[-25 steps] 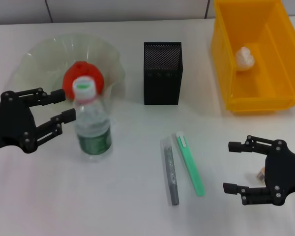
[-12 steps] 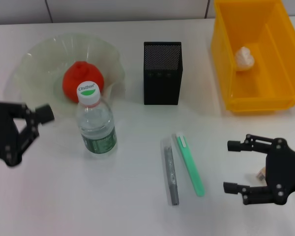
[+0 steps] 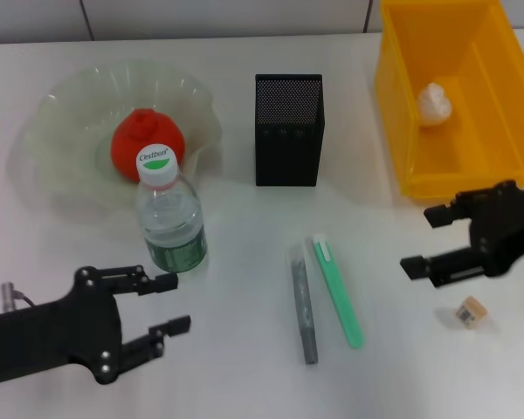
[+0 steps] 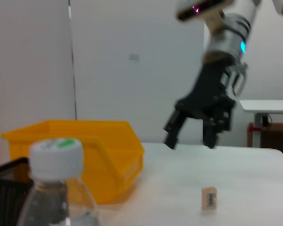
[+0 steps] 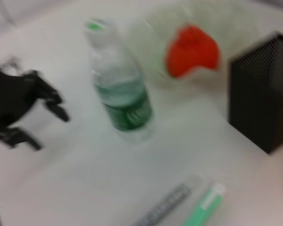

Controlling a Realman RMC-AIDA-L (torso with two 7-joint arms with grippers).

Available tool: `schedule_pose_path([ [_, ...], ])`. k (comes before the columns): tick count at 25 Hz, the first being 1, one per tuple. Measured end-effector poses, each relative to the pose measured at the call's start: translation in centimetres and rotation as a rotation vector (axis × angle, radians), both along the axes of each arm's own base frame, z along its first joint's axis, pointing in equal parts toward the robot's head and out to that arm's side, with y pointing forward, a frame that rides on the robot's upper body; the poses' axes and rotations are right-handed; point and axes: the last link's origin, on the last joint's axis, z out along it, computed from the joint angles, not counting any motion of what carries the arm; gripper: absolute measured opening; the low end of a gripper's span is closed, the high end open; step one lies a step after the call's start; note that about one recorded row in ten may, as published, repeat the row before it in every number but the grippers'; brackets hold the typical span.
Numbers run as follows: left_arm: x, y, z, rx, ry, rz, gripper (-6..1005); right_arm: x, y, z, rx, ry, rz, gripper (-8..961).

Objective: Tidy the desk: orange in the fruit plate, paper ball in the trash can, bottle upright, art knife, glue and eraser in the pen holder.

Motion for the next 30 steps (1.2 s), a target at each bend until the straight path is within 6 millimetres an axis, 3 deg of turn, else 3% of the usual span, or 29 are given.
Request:
schedule_pose_path([
  [3, 0.0, -0.5, -1.4, 0.002, 0.001, -0.043, 356, -2.9, 1.5, -1.7, 0.018, -0.167, -0.119, 843],
  [5, 0.0, -0.6, -1.5, 0.005, 0.000, -0.047, 516, -3.5, 1.8, -2.4, 0.020, -0.196, -0.133, 843],
  [6, 0.0, -0.6, -1.6, 0.003, -0.004, -0.046, 596, -4.3, 2.3, -3.8, 0.023, -0.245, -0.153, 843],
  [8, 0.0, -0.6, -1.6, 0.003, -0.004, -0.045, 687, -4.6, 2.6, -4.4, 0.027, -0.263, -0.157, 843],
  [11, 0.0, -0.5, -1.6, 0.005, -0.001, -0.046, 823, -5.3, 3.2, -7.0, 0.014, -0.325, -0.159, 843],
  [21, 0.1, -0.3, -2.1, -0.009, 0.004, -0.042, 815, -5.0, 4.1, -10.7, -0.022, -0.414, -0.147, 842],
  [30, 0.1, -0.3, -2.1, -0.008, 0.003, -0.042, 815, -4.9, 4.6, -12.2, -0.036, -0.442, -0.134, 843],
])
